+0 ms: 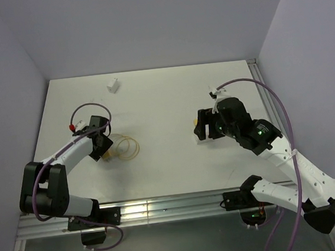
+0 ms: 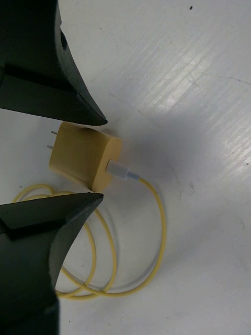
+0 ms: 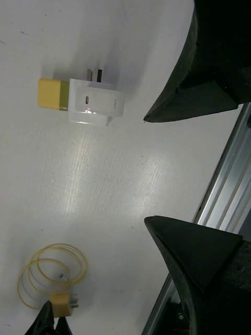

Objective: Insert the plug
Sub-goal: Pick up the plug from the center of the board.

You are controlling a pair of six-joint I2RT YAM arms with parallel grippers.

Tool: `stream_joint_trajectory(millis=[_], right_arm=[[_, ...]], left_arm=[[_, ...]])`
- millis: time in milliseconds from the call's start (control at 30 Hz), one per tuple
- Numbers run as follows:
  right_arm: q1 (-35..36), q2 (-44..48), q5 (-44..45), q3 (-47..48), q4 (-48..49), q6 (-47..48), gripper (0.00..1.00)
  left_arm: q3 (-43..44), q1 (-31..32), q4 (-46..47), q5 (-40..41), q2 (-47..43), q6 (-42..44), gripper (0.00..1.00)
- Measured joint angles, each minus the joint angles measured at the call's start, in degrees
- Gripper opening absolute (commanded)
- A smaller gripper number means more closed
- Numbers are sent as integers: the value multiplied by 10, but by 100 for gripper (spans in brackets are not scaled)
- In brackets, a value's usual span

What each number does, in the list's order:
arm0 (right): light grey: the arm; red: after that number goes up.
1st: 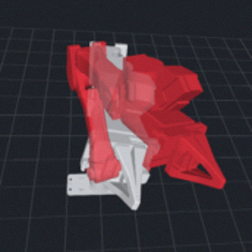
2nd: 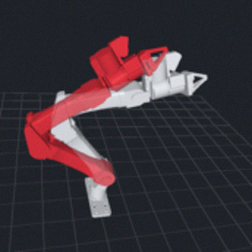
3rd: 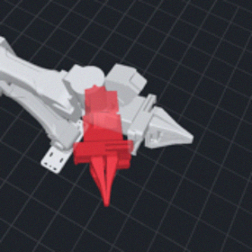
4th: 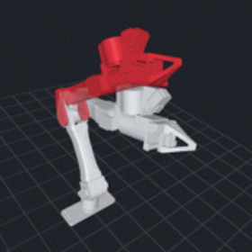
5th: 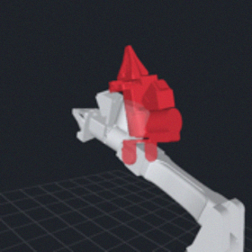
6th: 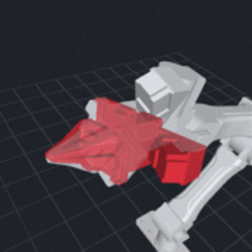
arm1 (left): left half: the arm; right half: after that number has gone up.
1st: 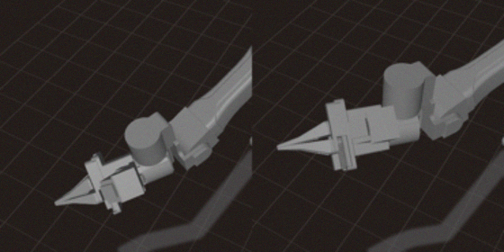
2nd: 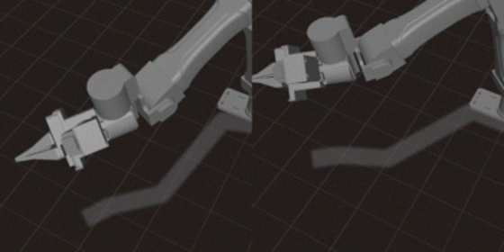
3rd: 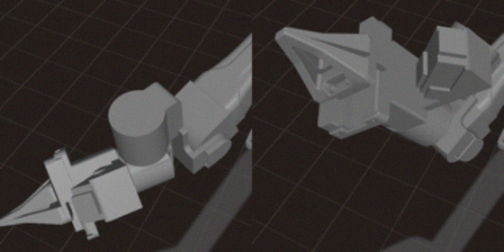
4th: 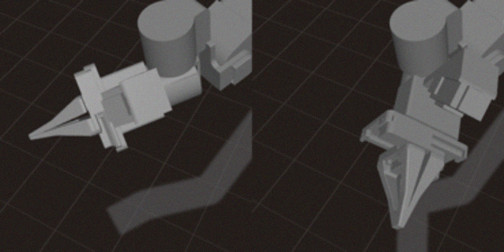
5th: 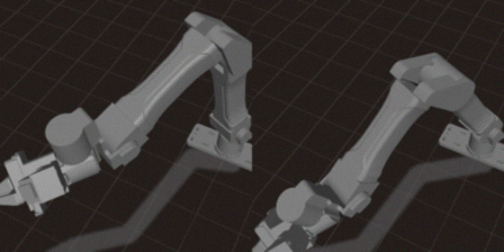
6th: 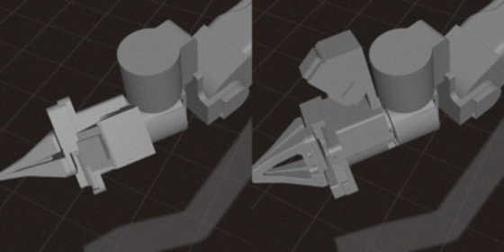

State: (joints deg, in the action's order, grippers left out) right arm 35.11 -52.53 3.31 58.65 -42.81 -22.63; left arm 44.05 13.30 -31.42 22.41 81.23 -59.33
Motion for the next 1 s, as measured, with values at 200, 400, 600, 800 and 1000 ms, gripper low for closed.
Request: stream_joint_trajectory(millis=[200, 400, 600, 800, 1000], right_arm=[[0, 3, -4, -13, 3, 0, 79], [0, 13, -10, -24, 6, 0, 79], [0, 15, -15, -31, 10, -1, 79], [0, 12, -15, -32, 13, -1, 79], [0, 3, -41, -32, 24, 0, 78]], left_arm=[[-7, 18, 3, 2, 0, -5, 55], [-14, 31, 9, 10, -5, -14, 29], [-28, 34, -2, 11, -46, -13, 0], [-8, 46, -21, 2, -144, 21, 0], [69, 84, -9, -80, -215, 89, 0]])
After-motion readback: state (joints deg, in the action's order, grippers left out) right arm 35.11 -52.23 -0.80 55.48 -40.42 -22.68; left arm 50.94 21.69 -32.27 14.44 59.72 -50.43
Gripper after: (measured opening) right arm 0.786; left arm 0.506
